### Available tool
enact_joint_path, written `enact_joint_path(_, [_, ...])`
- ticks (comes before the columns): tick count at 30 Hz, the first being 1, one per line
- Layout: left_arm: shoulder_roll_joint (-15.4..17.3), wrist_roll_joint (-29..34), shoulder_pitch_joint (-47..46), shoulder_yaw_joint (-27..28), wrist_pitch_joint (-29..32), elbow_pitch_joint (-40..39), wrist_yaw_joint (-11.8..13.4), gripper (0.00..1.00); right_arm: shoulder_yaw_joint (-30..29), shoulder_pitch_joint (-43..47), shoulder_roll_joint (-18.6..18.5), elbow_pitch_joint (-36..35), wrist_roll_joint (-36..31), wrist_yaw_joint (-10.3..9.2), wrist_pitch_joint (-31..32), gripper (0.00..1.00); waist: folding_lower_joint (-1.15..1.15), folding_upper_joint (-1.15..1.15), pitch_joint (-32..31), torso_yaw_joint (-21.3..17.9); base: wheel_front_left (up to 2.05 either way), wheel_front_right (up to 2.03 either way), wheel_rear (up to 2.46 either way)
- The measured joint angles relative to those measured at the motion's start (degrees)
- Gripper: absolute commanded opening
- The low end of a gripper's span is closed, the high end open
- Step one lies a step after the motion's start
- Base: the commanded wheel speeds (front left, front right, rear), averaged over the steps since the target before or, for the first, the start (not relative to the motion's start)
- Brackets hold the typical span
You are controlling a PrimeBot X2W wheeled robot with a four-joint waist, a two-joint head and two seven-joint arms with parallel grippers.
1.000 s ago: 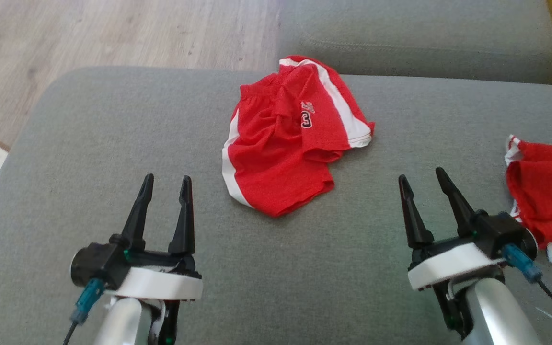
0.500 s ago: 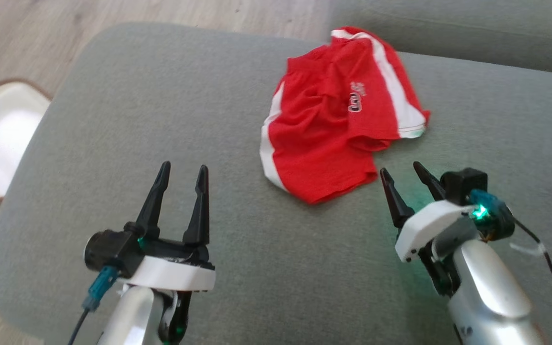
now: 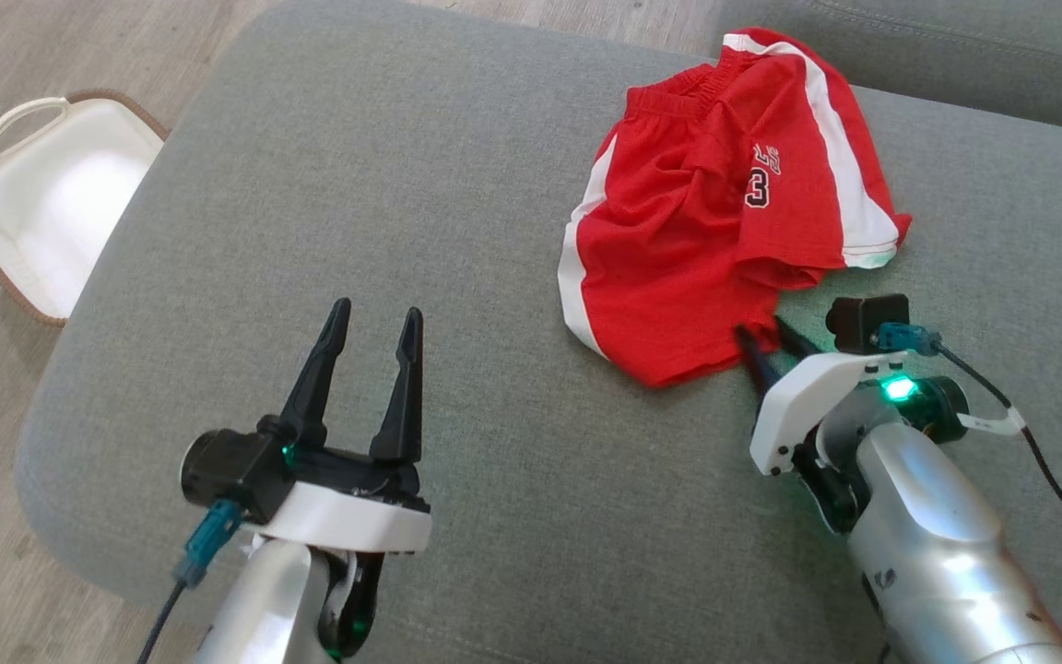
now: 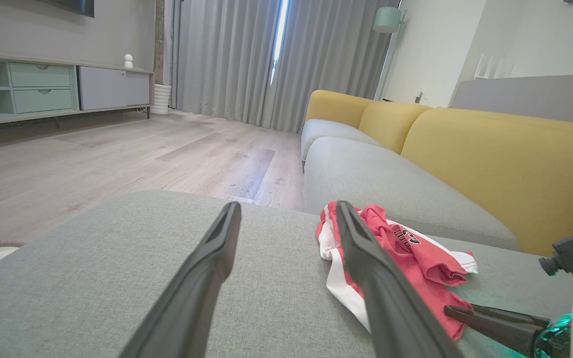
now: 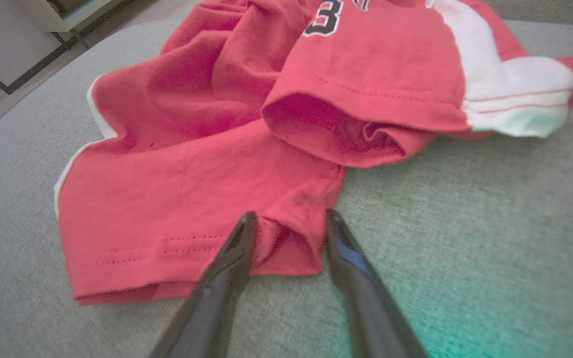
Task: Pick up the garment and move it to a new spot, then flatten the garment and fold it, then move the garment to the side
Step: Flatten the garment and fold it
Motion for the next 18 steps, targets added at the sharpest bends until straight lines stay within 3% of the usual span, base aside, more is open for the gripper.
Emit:
enact_joint_path(7, [0.0,-0.01,0.0,0.09,0.0,0.0,0.05,1.0,0.41,-1.67,-1.93,3.46,-0.86,0.0,-3.25,0.0,0.0,0.0,-0.4,-0.93,0.0,0.0,0.0])
enact_joint_path(15, [0.0,-0.32,-0.01,-0.4,0.0,0.05,0.07,1.0,2.88,-5.62,-11.06,4.1,-1.05,0.0,-2.59,0.0,-0.01,0.0,-1.04,-1.73,0.0,0.0,0.0])
enact_joint_path(18, [0.0,-0.32,-0.01,-0.46,0.0,0.07,0.07,1.0,4.08,-7.31,-12.94,3.88,-0.66,0.0,-1.92,0.0,0.0,0.0,-1.08,-1.59,0.0,0.0,0.0])
